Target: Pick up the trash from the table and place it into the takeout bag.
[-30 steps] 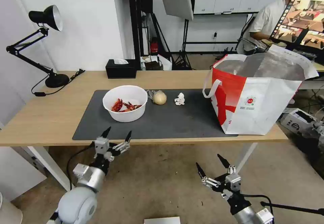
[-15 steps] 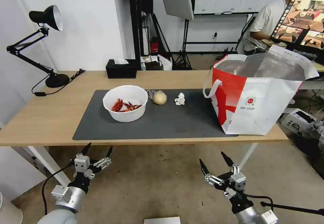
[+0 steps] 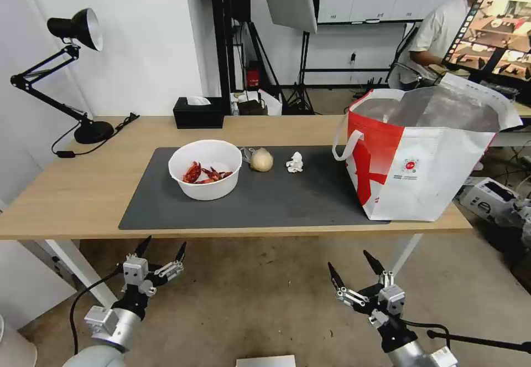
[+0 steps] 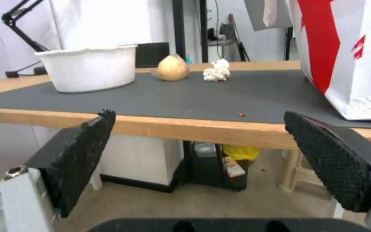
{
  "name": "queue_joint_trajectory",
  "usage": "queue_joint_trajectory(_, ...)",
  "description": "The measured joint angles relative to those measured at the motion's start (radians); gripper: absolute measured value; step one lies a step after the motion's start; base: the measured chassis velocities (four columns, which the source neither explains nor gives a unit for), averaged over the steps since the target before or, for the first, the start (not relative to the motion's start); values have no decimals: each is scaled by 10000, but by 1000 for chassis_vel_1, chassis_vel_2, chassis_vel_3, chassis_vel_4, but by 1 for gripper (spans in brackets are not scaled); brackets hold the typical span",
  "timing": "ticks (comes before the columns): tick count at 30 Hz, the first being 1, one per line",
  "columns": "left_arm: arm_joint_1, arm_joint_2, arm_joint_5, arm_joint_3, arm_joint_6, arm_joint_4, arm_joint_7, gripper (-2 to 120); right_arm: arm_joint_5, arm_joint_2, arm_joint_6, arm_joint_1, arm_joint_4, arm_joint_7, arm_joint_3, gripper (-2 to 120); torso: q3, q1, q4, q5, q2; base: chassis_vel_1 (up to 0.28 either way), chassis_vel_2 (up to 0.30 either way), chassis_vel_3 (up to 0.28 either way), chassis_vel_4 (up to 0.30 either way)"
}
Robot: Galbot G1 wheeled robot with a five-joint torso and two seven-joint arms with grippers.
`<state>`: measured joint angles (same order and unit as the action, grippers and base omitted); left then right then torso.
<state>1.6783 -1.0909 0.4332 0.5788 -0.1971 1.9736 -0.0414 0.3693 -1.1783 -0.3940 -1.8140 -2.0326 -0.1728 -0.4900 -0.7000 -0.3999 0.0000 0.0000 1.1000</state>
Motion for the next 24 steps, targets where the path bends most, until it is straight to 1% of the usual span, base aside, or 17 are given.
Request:
queue_joint_trajectory(8,36,-11,-28,-44,-18,7,-9,100,-39,-30,44,23,-17,-1,86,100,0,0,0,0,0,0,0,0,0)
queue_joint_trajectory(12,35,8,-29,-49,-36,8,-16,100,-105,69,216,131,-251,43,182,100,-1,0,-1,0,0,0,0,0,0)
queue_joint_trajectory(13,20,39,-27,-50,-39,12,-18,100,-126,200,550,335,-547,174,321,100,0,0,0,-1,0,0,0,0,0)
queue_joint_trajectory(14,20,39,-27,-50,-39,12,-18,100,-126,200,550,335,-547,174,321,100,0,0,0,-1,0,0,0,0,0)
queue_joint_trajectory(15,-5,75,-22,-50,-39,33,-19,100,-103,367,945,637,-757,328,525,100,0,0,0,-1,0,0,0,0,0)
queue_joint_trajectory(16,-18,90,-20,-50,-39,44,-21,100,-84,450,1098,791,-806,397,630,100,-1,0,-1,-2,0,0,0,0,0)
queue_joint_trajectory(18,-77,156,-13,-72,-32,109,-24,100,-3,862,1662,1710,-825,835,1267,100,-1,-1,0,0,0,0,0,0,0)
queue_joint_trajectory(20,-84,160,-13,-75,-26,122,-24,100,5,907,1712,1829,-814,885,1347,100,-1,-1,0,0,0,0,0,0,0)
queue_joint_trajectory(21,-105,168,-19,-89,19,185,-25,100,77,1176,1991,2470,-754,1171,1735,100,-2,-1,2,1,0,0,0,0,0)
queue_joint_trajectory(22,-105,168,-19,-89,19,185,-25,100,77,1176,1991,2470,-754,1171,1735,100,-2,-1,2,1,0,0,0,0,0)
queue_joint_trajectory(24,-127,112,-114,-115,114,262,-21,100,338,1586,2325,3162,-716,1493,2143,100,-1,-2,2,0,-1,0,0,0,0)
